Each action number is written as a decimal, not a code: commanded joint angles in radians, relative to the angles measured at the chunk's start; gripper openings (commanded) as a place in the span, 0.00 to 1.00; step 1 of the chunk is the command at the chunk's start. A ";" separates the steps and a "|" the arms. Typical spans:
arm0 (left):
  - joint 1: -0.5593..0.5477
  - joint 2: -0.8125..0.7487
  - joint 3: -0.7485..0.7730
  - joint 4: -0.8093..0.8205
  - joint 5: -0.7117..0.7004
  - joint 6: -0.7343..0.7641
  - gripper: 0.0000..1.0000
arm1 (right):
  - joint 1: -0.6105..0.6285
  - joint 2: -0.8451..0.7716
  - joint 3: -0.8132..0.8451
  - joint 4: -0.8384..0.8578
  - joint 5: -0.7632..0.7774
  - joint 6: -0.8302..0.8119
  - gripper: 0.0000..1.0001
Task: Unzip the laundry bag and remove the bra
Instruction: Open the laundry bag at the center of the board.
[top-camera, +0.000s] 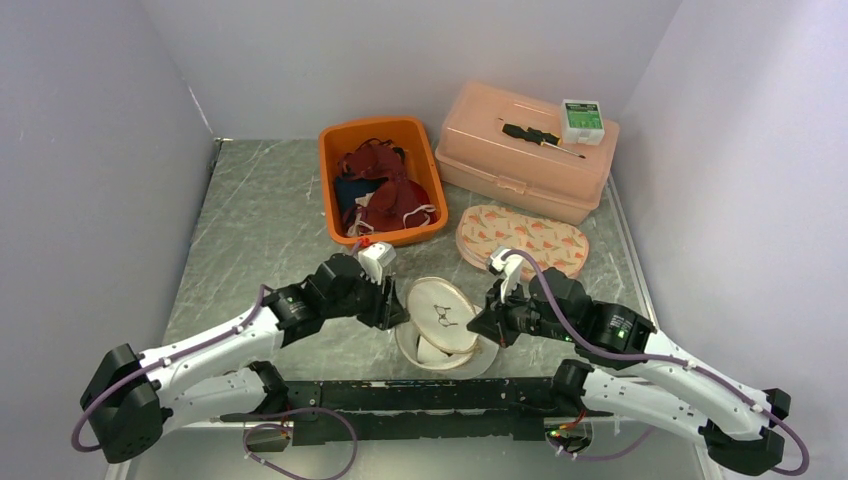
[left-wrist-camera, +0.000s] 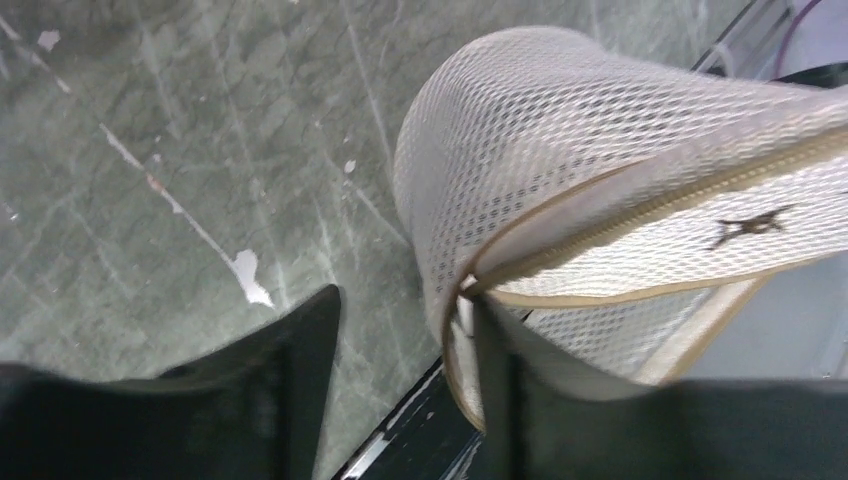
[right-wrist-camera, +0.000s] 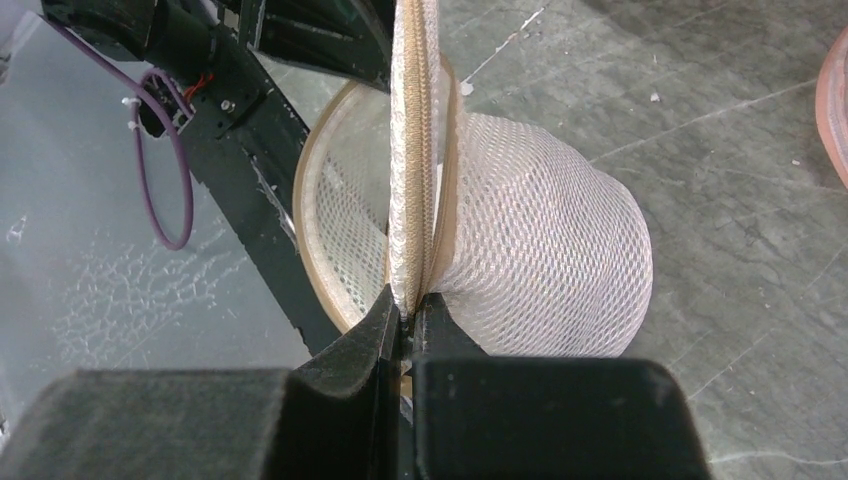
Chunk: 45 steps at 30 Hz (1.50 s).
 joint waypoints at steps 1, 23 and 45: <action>0.023 -0.003 -0.011 0.098 0.055 0.005 0.39 | -0.001 -0.005 -0.002 0.053 0.010 0.011 0.00; -0.100 -0.449 -0.121 0.088 -0.458 -0.375 0.03 | -0.021 0.405 0.251 0.319 0.054 -0.094 0.00; -0.291 -0.297 -0.107 -0.170 -0.825 -0.618 0.18 | -0.254 0.370 -0.078 0.421 -0.102 0.079 0.19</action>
